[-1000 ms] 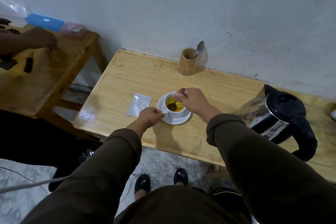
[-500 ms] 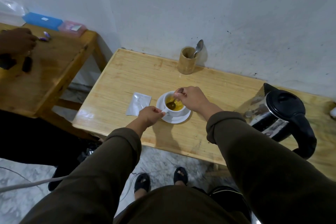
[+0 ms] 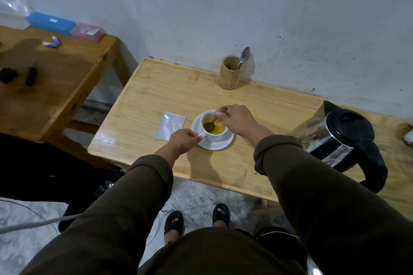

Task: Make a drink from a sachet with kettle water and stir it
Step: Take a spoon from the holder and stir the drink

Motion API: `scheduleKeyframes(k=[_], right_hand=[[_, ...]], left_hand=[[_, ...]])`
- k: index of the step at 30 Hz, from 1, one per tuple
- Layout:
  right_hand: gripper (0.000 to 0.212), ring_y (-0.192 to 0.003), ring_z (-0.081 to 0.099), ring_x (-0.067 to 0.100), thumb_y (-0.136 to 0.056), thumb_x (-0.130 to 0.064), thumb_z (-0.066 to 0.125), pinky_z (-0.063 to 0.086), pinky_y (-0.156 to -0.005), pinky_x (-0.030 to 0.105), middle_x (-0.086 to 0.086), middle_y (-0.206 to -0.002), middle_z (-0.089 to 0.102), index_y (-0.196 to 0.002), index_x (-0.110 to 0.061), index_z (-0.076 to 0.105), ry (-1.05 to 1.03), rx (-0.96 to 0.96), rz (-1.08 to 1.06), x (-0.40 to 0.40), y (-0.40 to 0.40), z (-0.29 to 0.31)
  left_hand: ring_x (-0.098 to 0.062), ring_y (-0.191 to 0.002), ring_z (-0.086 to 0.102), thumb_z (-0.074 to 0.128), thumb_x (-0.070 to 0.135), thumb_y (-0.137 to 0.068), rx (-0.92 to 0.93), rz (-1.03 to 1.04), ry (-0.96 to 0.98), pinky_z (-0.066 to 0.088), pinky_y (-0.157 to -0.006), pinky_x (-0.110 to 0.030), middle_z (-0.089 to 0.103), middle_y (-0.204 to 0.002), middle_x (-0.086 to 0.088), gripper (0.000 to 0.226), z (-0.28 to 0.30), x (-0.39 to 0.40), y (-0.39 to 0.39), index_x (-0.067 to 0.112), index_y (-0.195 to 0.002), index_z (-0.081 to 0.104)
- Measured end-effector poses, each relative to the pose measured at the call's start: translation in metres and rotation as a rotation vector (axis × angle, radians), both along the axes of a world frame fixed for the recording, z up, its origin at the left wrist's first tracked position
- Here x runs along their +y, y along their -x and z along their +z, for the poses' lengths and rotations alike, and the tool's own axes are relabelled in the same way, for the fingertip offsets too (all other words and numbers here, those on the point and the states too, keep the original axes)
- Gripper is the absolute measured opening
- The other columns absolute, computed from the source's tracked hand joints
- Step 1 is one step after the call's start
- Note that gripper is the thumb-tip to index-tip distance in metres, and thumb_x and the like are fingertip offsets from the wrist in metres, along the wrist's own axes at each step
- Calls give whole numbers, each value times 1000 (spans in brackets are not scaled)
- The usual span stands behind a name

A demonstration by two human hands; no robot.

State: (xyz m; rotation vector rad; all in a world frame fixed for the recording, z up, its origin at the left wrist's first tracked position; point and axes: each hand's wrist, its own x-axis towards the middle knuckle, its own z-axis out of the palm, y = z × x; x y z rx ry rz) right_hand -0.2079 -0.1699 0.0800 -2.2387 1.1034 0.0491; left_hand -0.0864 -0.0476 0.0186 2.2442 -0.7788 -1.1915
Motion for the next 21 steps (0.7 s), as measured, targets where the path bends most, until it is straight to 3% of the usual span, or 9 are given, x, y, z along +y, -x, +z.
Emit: scheduleKeyframes(k=[6,15,18,21], right_hand=[[28,-99,61,27,-97,-27,43,48,-83,36,9,-103,70,-102,-16,68,73,18,-36,-6,4,-2],[30,-104,63,22,-96,-33,47,50,-91,34,4,-111,73,-109,-19,71,-20,-71,-83,7,6,-3],[27,-95,66,21,-91,-33,58,49,-84,32,5,-100,75,-97,-12,75,-119,-111,-108,11,9,1],[19,-74,65,13,-84,-23,70,51,-73,26,8,-85,74,-87,-5,76,-213,-228,-190,14,12,7]], left_hand=[[-25,-116,57,62,40,-86,21,22,-4,47,-99,-37,63,-126,-8,42,-1,1,-2,9,-114,64],[-27,-117,56,59,41,-88,14,0,-10,46,-101,-39,62,-127,-9,44,1,1,-1,8,-117,63],[-28,-117,57,57,42,-89,0,-18,-16,46,-102,-40,62,-127,-11,46,1,1,0,8,-119,62],[-29,-116,57,55,41,-91,-23,-50,-23,46,-100,-38,63,-124,-12,45,4,0,0,6,-118,63]])
